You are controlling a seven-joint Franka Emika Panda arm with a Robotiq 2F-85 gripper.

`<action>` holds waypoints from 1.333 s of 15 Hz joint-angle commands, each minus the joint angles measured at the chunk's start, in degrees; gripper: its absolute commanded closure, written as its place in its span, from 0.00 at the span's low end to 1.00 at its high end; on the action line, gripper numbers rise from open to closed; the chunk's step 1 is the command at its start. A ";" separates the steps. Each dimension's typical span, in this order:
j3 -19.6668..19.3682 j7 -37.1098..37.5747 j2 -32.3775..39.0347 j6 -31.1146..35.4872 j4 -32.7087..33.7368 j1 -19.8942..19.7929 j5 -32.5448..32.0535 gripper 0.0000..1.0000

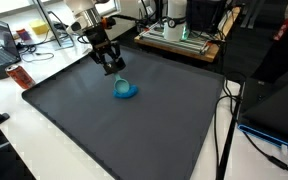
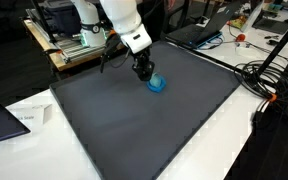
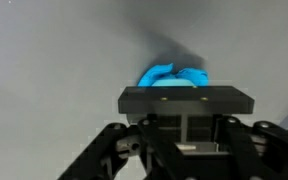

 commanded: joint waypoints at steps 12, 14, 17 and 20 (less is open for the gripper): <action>-0.04 0.29 -0.45 -0.61 -0.88 0.51 -2.87 0.78; 0.35 0.00 -1.12 0.44 -1.15 0.45 -1.72 0.78; 0.93 -0.56 -2.32 0.54 -1.57 0.25 -0.85 0.78; 1.05 -0.21 -3.65 0.25 -2.10 0.31 -0.52 0.78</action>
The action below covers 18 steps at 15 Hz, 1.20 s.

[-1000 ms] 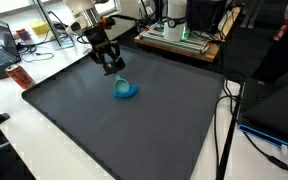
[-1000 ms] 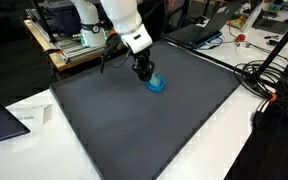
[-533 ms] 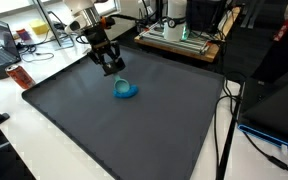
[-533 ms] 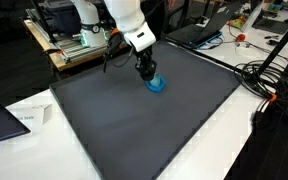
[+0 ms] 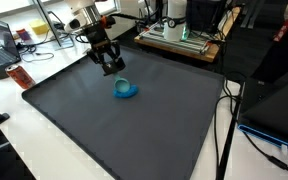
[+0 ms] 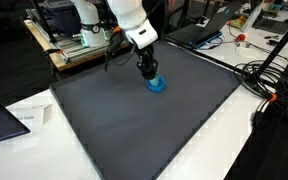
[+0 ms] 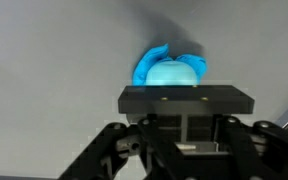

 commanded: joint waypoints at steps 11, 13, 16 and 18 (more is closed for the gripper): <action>0.08 4.59 -10.14 2.86 -5.80 2.20 2.12 0.78; 0.12 9.03 -10.74 5.41 -5.66 3.47 1.74 0.78; -0.47 20.88 -10.70 11.20 -5.85 6.65 -4.06 0.78; -0.99 29.29 -10.05 13.75 -5.68 8.63 -9.22 0.78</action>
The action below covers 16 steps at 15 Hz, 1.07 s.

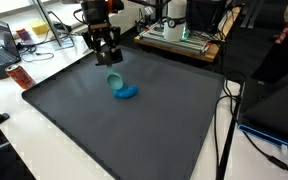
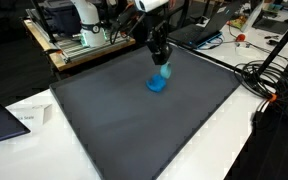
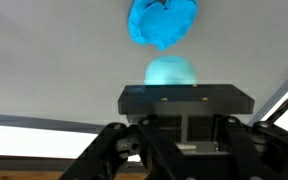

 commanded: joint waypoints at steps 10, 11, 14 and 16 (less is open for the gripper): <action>0.44 30.29 0.07 1.37 0.86 5.52 -16.50 0.53; 0.47 30.33 0.07 1.26 0.96 5.54 -16.49 0.53; 0.44 30.33 0.07 1.07 1.03 5.54 -16.49 0.53; 0.44 30.33 0.07 1.06 1.03 5.53 -16.49 0.53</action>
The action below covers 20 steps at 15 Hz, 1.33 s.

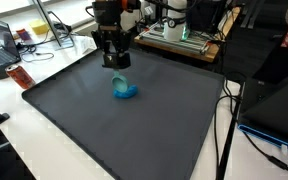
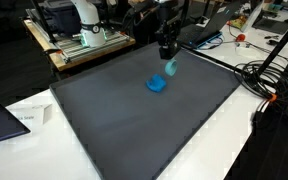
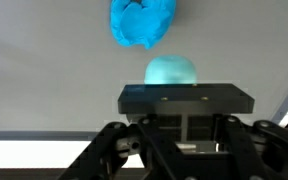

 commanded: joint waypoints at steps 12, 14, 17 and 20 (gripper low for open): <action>-1.15 14.42 2.39 -8.12 6.63 4.59 -16.23 0.78; -1.11 15.75 3.68 -10.56 8.69 5.01 -17.46 0.78; -1.29 17.77 5.84 -12.81 11.48 5.77 -19.31 0.78; -2.11 20.90 8.09 -13.34 13.56 6.93 -22.46 0.78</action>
